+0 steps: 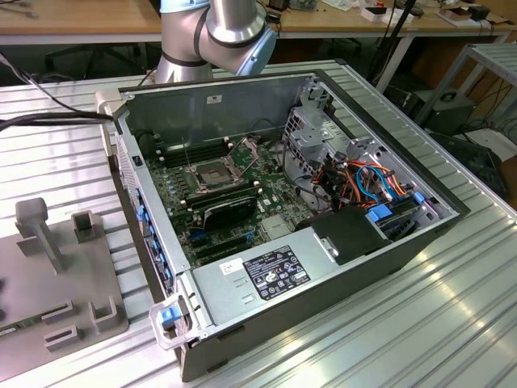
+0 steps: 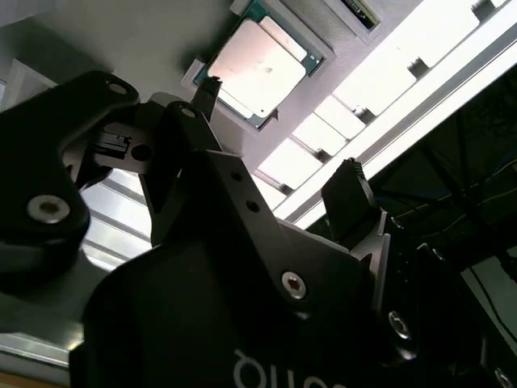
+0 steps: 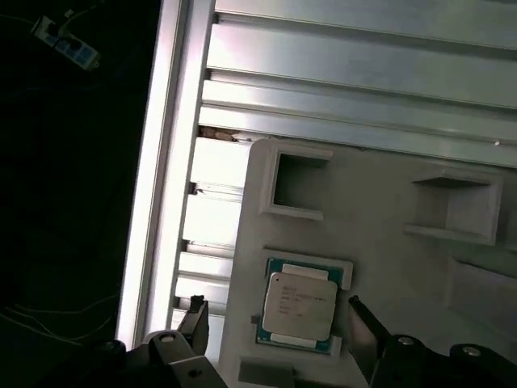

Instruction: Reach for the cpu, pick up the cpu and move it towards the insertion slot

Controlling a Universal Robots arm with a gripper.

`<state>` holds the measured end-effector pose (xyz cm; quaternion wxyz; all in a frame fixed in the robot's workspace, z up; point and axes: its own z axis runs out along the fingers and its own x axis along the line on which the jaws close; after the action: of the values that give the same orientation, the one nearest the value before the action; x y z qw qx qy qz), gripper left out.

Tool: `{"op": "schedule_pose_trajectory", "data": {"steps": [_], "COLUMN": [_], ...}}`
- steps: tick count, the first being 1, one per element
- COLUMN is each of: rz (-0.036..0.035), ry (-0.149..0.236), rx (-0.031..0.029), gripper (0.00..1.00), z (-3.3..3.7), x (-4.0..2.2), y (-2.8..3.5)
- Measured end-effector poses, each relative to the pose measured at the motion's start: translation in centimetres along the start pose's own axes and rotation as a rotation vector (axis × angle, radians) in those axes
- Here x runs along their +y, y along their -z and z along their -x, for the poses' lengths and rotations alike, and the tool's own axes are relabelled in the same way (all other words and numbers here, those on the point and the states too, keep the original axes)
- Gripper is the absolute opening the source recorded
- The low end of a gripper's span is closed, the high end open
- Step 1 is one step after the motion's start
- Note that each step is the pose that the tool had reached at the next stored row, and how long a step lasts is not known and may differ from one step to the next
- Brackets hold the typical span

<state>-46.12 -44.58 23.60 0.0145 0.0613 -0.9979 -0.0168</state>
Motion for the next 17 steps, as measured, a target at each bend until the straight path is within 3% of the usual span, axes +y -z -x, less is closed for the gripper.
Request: {"op": "schedule_pose_trajectory", "data": {"steps": [7,13,17], "rz": [0.0018,0.002,0.0009], "ry": [-0.07,-0.086,-0.087], "rx": [-0.0034,-0.004,-0.0037], "gripper": [0.78,0.78,0.78], "z": [0.03,0.72,0.78], "x": [-0.1,-0.22,-0.23], "y": [-0.93,-1.59,-1.71]}}
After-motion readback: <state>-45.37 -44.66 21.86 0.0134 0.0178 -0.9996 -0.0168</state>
